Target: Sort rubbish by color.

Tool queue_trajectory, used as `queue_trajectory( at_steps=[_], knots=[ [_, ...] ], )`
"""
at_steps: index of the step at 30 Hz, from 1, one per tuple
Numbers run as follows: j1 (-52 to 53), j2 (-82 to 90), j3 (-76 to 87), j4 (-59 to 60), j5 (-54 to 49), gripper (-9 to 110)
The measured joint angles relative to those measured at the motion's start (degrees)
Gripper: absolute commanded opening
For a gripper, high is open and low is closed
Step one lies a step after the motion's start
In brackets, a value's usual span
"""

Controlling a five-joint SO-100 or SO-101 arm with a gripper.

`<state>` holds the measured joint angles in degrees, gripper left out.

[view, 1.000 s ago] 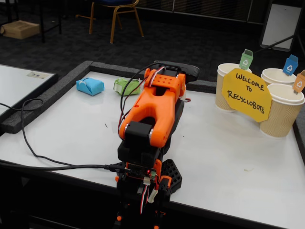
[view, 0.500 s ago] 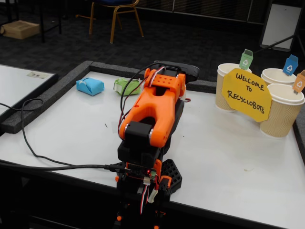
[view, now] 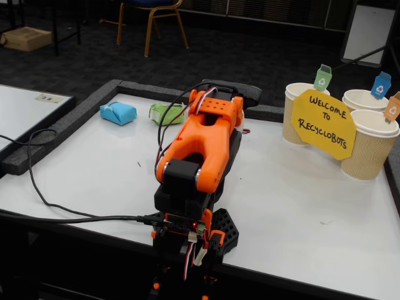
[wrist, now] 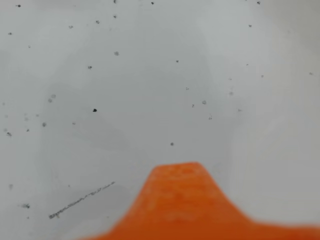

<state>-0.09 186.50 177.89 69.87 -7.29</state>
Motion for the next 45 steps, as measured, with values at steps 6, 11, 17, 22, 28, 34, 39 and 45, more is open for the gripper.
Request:
queue_trajectory(
  at_steps=[6, 11, 17, 22, 28, 34, 39, 45],
  knots=[
    [0.0, 0.0, 0.0, 0.0, 0.0, 0],
    [0.0, 0.0, 0.0, 0.0, 0.0, 0],
    [0.0, 0.0, 0.0, 0.0, 0.0, 0],
    [0.0, 0.0, 0.0, 0.0, 0.0, 0],
    [0.0, 0.0, 0.0, 0.0, 0.0, 0],
    [0.0, 0.0, 0.0, 0.0, 0.0, 0],
    [-0.35, 0.0, 0.0, 0.0, 0.0, 1],
    [-1.85, 0.0, -2.2, 0.35, 0.09, 1]
  ],
)
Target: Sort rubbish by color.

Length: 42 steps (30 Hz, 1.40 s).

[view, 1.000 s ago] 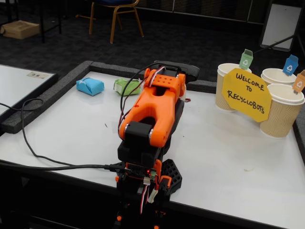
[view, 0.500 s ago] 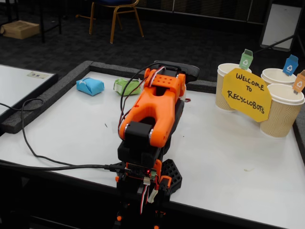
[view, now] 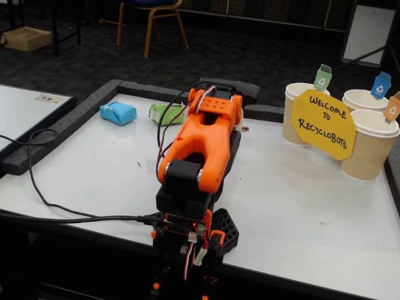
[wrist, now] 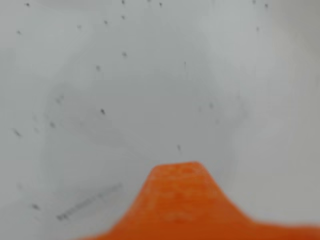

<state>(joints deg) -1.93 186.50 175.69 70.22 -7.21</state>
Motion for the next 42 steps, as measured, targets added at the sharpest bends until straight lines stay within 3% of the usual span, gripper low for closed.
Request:
queue_trajectory(
  at_steps=[9, 32, 42],
  knots=[
    [-4.39, -8.96, -10.2, -0.09, 0.0, 1],
    [-13.54, -68.47, -51.59, -8.61, 0.0, 7],
    [-13.36, -80.6, -58.01, -14.06, 0.0, 15]
  ],
)
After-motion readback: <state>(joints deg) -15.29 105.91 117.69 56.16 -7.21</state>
